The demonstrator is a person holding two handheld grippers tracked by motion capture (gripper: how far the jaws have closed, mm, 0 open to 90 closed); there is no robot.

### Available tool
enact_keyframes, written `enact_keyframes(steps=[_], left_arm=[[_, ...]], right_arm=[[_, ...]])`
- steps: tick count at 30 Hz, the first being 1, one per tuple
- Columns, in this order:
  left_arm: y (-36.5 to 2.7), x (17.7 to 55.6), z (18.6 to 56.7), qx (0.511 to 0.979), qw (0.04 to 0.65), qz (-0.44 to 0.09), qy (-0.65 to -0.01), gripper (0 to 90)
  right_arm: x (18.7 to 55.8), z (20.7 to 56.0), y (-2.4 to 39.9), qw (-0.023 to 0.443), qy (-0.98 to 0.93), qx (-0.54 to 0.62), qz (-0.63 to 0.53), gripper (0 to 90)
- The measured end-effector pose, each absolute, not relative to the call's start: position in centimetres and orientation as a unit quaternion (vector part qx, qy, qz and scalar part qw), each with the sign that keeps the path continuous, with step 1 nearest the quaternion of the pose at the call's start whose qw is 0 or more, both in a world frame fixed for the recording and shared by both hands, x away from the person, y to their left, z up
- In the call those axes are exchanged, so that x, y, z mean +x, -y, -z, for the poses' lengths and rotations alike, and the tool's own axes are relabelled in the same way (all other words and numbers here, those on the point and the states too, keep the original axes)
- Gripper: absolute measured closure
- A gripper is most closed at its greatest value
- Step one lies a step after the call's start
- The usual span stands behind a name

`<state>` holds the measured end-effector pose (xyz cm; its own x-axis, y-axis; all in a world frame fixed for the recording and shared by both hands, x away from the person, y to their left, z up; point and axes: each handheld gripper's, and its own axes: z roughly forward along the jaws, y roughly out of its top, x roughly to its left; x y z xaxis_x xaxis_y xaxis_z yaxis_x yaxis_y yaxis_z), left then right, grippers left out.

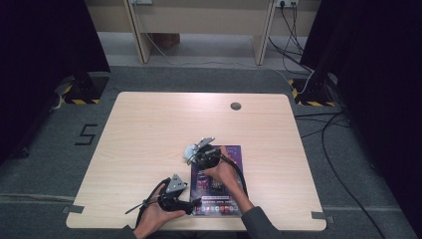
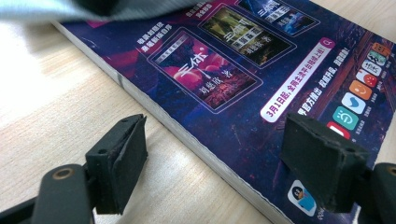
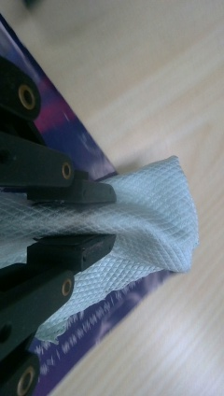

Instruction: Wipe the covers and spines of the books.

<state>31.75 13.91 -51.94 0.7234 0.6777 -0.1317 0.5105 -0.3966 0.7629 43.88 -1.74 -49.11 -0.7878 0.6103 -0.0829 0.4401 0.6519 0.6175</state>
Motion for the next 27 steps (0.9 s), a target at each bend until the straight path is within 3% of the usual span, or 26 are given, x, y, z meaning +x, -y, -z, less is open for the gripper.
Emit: enact_keyframes(steps=[8,16,21,27], left_arm=[[-13.9,31.6,51.9,0.828,0.417,-0.104,-0.361,21.8],[-13.9,31.7,52.0,0.828,0.418,-0.102,-0.36,21.3],[-13.9,31.7,52.0,0.828,0.418,-0.101,-0.359,21.0],[-13.9,31.7,52.0,0.828,0.417,-0.103,-0.361,20.7]], right_arm=[[43.3,49.2,2.7,0.127,-0.898,0.29,-0.306,74.8],[45.8,48.9,7.9,0.18,-0.873,0.361,-0.274,73.2],[46.8,49.0,11.9,0.179,-0.846,0.419,-0.276,73.1],[46.6,48.8,11.3,0.195,-0.85,0.415,-0.26,74.2]])
